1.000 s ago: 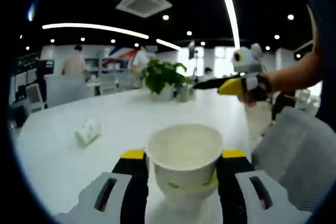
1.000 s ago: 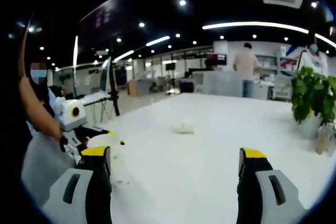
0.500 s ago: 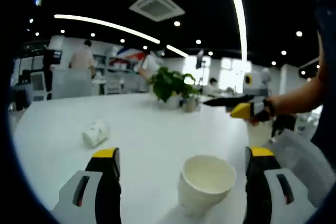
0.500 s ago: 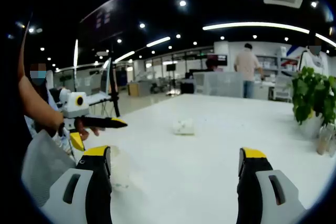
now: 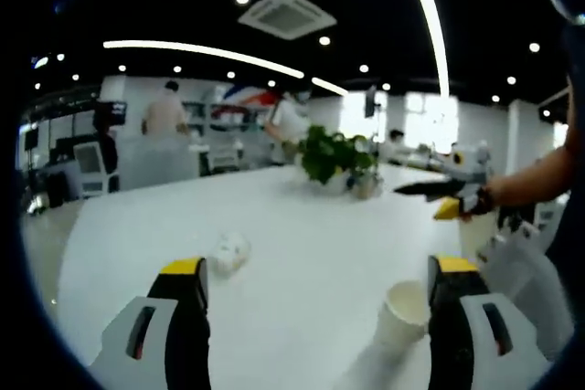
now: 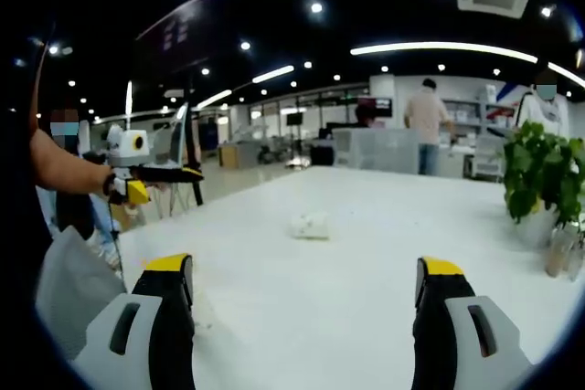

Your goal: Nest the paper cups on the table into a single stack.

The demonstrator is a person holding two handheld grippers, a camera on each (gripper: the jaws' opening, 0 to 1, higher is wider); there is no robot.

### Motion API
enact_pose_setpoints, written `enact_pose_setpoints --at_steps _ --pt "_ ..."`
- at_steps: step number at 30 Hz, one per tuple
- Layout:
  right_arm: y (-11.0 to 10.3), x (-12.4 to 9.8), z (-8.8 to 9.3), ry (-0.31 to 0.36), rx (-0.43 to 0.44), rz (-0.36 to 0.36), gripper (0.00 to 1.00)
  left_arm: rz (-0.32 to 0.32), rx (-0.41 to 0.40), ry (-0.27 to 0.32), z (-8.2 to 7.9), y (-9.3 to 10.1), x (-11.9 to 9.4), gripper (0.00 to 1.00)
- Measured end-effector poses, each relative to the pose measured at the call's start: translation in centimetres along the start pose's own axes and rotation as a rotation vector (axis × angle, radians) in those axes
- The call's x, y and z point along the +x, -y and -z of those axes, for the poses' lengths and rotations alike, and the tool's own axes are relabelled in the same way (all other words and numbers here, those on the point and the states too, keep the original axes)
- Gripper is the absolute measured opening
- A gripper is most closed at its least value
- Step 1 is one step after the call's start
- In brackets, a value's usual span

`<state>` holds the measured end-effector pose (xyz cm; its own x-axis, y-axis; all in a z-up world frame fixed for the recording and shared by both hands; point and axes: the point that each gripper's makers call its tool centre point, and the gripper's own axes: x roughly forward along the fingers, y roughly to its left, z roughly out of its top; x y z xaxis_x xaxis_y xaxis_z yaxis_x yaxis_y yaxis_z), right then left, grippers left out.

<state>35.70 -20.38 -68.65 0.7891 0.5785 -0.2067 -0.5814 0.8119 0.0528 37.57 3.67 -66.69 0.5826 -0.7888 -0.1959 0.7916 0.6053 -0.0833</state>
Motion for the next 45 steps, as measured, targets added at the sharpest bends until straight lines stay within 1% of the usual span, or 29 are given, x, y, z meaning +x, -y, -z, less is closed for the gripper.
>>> enact_pose_setpoints --at_steps 3,4,6,7,11,12,13,14,18,23,24,25,26,32,35,37,40,41,45 --pt "0.1 0.3 -0.2 -0.003 -0.006 -0.004 1.0 -0.039 0.003 -0.007 0.1 -1.5 -1.1 0.99" --pt "0.2 0.4 -0.2 -0.003 -0.008 -0.005 1.0 -0.045 0.004 -0.007 0.1 -1.7 -1.2 0.99" --pt "0.2 0.7 -0.2 -0.004 -0.007 -0.009 1.0 -0.097 0.008 -0.031 0.5 -3.1 -1.9 0.99" --pt "0.2 0.8 -0.2 -0.007 -0.009 -0.011 1.0 -0.11 0.004 -0.043 0.8 -3.6 -2.3 0.99" --pt "-0.1 1.5 -0.2 -0.007 -0.008 -0.023 1.0 -0.141 0.015 -0.047 0.9 -5.0 -3.6 0.99" --pt "0.0 1.7 -0.1 -0.012 -0.021 -0.019 1.0 -0.145 0.015 -0.049 1.0 -5.1 -3.8 0.99" --pt "0.0 1.8 -0.1 -0.016 -0.024 -0.018 1.0 -0.153 0.015 -0.055 1.2 -5.3 -4.1 0.99" --pt "0.1 1.9 0.0 -0.019 -0.023 -0.021 1.0 -0.175 0.017 -0.069 1.4 -5.9 -4.6 0.99" --pt "0.0 2.1 0.0 -0.023 -0.025 -0.03 1.0 -0.208 -0.002 -0.092 2.1 -6.7 -5.8 0.99" --pt "0.7 2.9 0.2 -0.033 -0.025 -0.038 1.0 -0.223 0.011 -0.116 2.3 -6.3 -6.4 0.99" --pt "0.7 3.1 0.2 -0.033 -0.024 -0.04 1.0 -0.23 0.015 -0.117 2.3 -6.3 -6.5 0.99" --pt "0.8 3.3 0.1 -0.034 -0.024 -0.041 1.0 -0.252 0.04 -0.109 2.0 -6.6 -6.7 0.99" --pt "0.8 3.5 0.2 -0.035 -0.024 -0.044 1.0 -0.258 0.049 -0.101 1.8 -6.7 -7.0 0.99" --pt "1.4 5.1 0.5 -0.048 -0.044 -0.066 1.0 -0.273 0.023 -0.1 2.0 -7.0 -7.5 0.99" --pt "1.4 6.1 0.3 -0.045 -0.056 -0.078 1.0 -0.273 0.018 -0.106 2.1 -7.0 -7.7 0.99" --pt "1.4 6.8 0.3 -0.048 -0.052 -0.094 1.0 -0.278 0.006 -0.109 2.2 -7.2 -7.8 0.99" --pt "1.8 8.0 0.8 -0.058 -0.03 -0.1 1.0 -0.286 -0.001 -0.111 2.2 -7.4 -7.9 0.99" --pt "1.9 8.3 0.9 -0.062 -0.03 -0.101 1.0 -0.297 0.009 -0.11 2.2 -7.7 -8.0 0.99" --pt "1.9 9.5 0.9 -0.062 -0.024 -0.108 1.0 -0.297 -0.003 -0.1 2.2 -7.8 -7.9 0.99"
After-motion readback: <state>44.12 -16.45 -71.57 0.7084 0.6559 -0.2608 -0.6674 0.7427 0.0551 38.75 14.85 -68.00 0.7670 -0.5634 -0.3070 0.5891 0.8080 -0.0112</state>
